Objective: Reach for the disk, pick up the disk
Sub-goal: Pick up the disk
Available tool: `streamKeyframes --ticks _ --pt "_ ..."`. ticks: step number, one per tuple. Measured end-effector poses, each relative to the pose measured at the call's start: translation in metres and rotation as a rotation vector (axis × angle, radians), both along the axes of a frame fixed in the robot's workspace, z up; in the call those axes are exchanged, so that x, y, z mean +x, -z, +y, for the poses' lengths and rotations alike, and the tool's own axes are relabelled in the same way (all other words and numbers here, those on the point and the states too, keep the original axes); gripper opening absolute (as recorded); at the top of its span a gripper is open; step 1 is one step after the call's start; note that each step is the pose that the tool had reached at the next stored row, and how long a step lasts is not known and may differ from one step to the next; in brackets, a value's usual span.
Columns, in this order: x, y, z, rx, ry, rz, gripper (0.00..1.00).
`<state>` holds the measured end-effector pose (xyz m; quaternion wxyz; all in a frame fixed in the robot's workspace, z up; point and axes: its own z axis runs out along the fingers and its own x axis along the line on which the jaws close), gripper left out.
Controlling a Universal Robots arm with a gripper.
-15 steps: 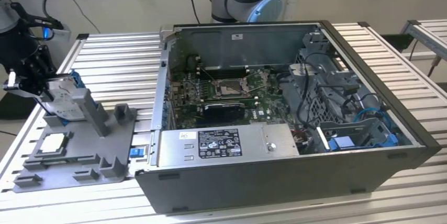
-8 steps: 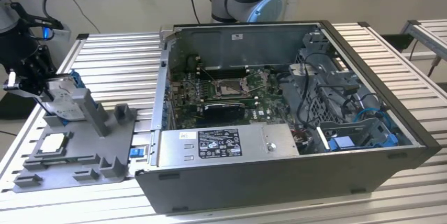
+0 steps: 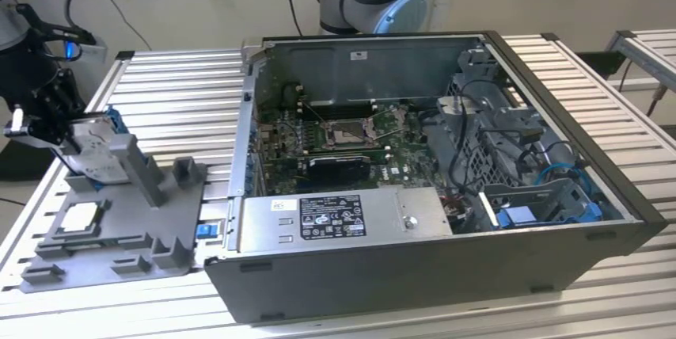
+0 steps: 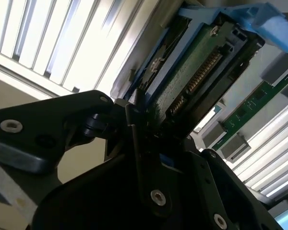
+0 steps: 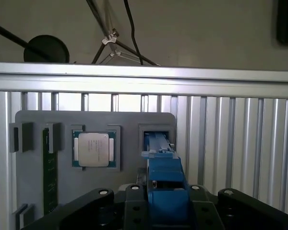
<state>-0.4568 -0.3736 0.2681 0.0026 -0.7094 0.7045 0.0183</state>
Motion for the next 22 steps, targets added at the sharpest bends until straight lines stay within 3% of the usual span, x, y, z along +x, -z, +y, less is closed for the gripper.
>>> streamKeyframes --ticks 7,11,13,22 --pt "0.0000 0.0000 0.0001 0.0066 0.000 -0.0001 0.00" --pt "0.0000 0.0000 -0.0001 0.0012 0.000 -0.0001 0.00" --pt "0.0000 -0.0001 0.0000 0.0146 0.000 -0.0001 0.00" --pt "0.0000 -0.0008 0.0000 0.0148 0.000 -0.0001 0.00"
